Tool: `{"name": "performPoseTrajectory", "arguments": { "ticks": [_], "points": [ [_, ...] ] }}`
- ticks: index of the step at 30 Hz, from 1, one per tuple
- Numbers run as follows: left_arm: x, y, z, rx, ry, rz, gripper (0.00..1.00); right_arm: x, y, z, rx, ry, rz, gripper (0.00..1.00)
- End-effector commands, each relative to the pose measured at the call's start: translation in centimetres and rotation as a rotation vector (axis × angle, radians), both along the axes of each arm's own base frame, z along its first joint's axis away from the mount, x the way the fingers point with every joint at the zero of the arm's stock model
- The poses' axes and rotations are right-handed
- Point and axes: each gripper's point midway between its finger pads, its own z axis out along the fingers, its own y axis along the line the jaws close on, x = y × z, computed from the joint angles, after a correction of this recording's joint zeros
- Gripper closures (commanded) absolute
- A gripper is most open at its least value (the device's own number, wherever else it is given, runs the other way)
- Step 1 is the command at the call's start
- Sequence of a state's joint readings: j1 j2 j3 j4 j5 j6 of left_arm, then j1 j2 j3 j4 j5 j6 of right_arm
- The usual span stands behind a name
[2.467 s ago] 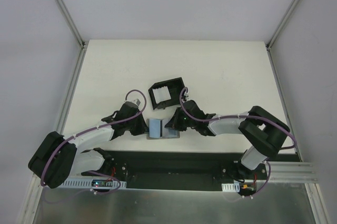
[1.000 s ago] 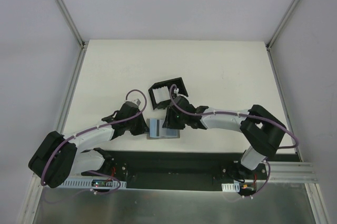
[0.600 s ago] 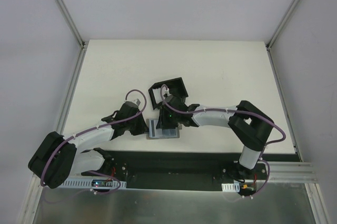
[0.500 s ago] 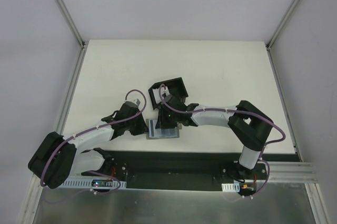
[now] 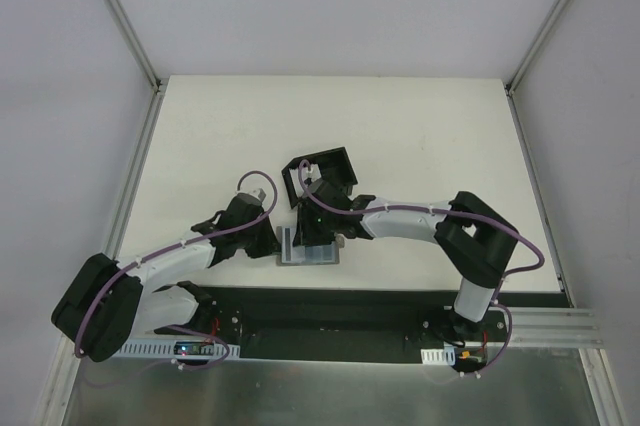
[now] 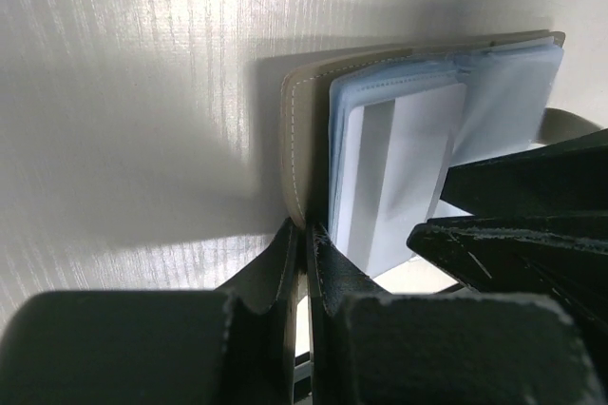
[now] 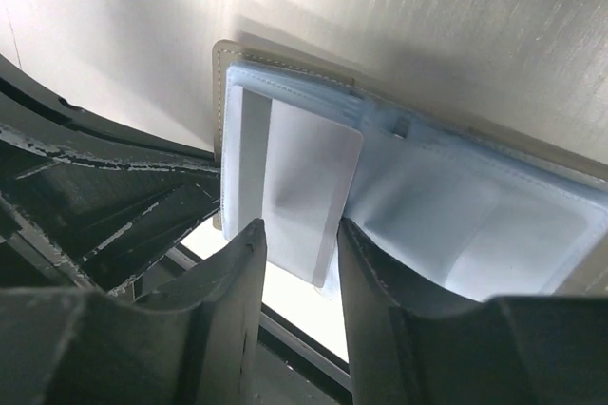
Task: Put the credit cards into the card holder
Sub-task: Insert the credit card into the card holder, then pick up the credit card from the storage box.
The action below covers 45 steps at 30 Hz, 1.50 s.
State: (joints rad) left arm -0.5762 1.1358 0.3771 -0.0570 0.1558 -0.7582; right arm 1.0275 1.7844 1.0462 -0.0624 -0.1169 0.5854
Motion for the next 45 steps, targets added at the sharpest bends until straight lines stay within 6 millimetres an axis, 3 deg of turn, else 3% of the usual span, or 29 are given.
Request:
{"name": "performPoseTrajectory", "arguments": {
  "ticks": [1, 12, 19, 36, 41, 45],
  "points": [
    [-2.2, 1.5, -1.5, 0.076, 0.071, -0.030, 1.00, 0.6, 1.0, 4.4, 0.080, -0.072, 0.020, 0.60],
    [-2.4, 1.3, -1.7, 0.066, 0.110, -0.006, 1.00, 2.5, -4.0, 7.7, 0.031, -0.241, -0.056, 0.38],
    [-2.8, 1.8, -1.9, 0.064, 0.099, 0.010, 1.00, 3.8, -5.6, 9.7, 0.056, -0.282, -0.096, 0.32],
    [-2.6, 2.1, -1.7, 0.063, 0.068, 0.024, 1.00, 9.2, -7.4, 15.1, 0.050, -0.392, -0.141, 0.31],
    [-2.4, 2.3, -1.7, 0.073, 0.054, 0.034, 1.00, 11.5, -7.4, 15.4, 0.051, -0.374, -0.121, 0.31],
    [-2.4, 2.3, -1.8, 0.079, 0.061, 0.035, 1.00, 13.2, -6.9, 14.1, 0.012, -0.329, -0.097, 0.31]
  ]
}}
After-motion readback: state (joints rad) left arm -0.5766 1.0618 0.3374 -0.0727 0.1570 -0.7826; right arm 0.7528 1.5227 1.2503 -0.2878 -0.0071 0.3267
